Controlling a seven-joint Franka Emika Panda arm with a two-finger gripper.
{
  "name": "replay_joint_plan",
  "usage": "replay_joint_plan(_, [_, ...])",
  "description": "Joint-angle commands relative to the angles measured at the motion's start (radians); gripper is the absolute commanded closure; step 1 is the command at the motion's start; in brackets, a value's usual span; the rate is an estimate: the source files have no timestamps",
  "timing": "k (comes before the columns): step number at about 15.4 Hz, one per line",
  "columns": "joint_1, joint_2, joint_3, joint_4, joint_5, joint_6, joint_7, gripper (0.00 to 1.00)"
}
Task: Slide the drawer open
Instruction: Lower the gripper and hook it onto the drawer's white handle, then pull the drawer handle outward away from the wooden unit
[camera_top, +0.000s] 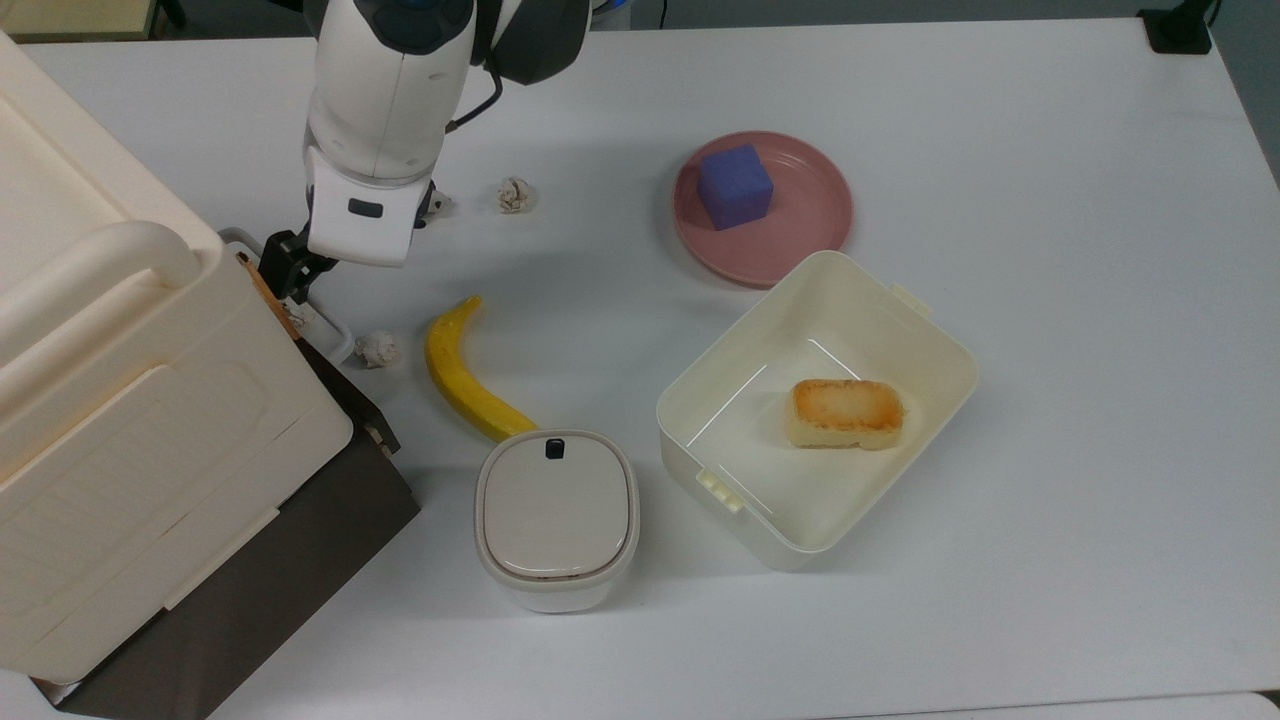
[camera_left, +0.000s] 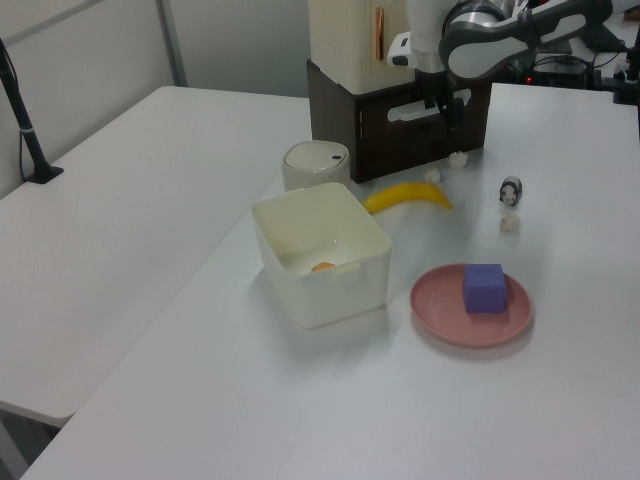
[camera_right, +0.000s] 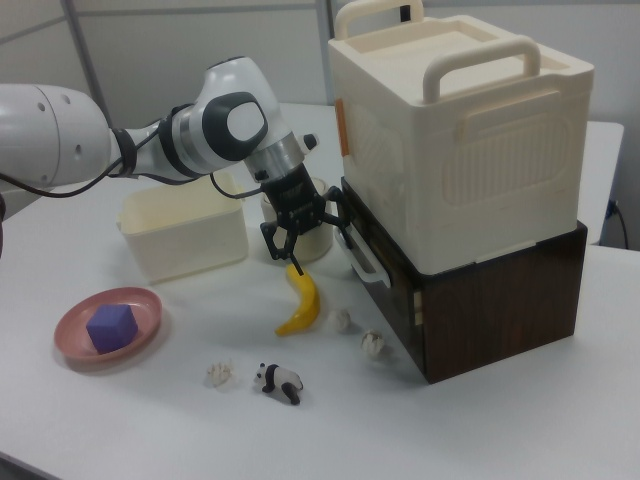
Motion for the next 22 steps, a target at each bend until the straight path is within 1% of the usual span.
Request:
replay_joint_plan(1, [0.011, -0.008, 0.018, -0.016, -0.015, -0.027, 0.039, 0.00])
replay_joint_plan(7, [0.006, -0.009, 0.044, -0.015, -0.004, -0.090, 0.040, 0.00])
replay_joint_plan(16, [0.009, -0.026, 0.062, -0.013, 0.002, -0.156, 0.036, 0.00])
replay_joint_plan(19, [0.002, -0.032, 0.099, -0.013, 0.003, -0.207, 0.036, 0.00])
replay_joint_plan(22, [0.002, -0.043, 0.102, -0.013, 0.031, -0.227, 0.034, 0.00])
